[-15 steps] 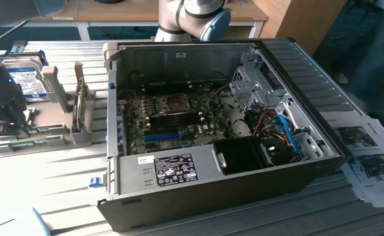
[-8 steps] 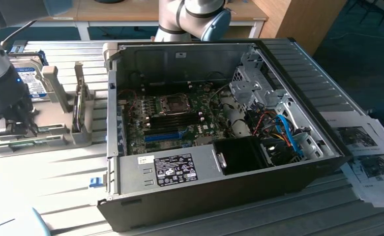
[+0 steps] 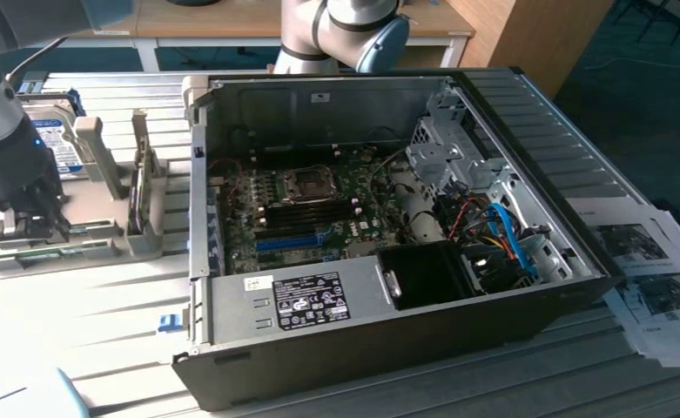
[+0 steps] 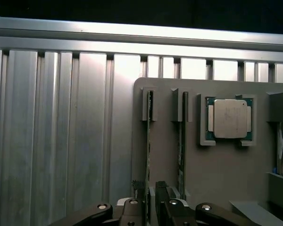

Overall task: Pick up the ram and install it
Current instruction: 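Pick up the ram and move it above insertion slot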

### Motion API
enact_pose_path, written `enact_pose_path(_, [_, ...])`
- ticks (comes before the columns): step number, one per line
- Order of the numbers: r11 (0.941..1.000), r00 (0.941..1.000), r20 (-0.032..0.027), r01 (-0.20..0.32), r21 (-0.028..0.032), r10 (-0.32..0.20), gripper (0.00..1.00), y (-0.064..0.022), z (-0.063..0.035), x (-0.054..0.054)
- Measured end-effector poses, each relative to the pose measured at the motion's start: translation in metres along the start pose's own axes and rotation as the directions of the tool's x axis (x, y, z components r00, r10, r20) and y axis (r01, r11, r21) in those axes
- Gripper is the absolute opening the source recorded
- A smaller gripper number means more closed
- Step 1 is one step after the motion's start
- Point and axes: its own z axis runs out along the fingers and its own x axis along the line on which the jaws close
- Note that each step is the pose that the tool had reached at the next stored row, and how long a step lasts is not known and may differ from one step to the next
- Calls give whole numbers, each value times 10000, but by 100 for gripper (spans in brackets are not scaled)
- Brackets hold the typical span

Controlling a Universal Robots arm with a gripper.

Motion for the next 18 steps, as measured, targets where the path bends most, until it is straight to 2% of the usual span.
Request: enact_pose_path(18, [10000, 10000, -1, 0, 0, 0, 24, -4, 156, 8])
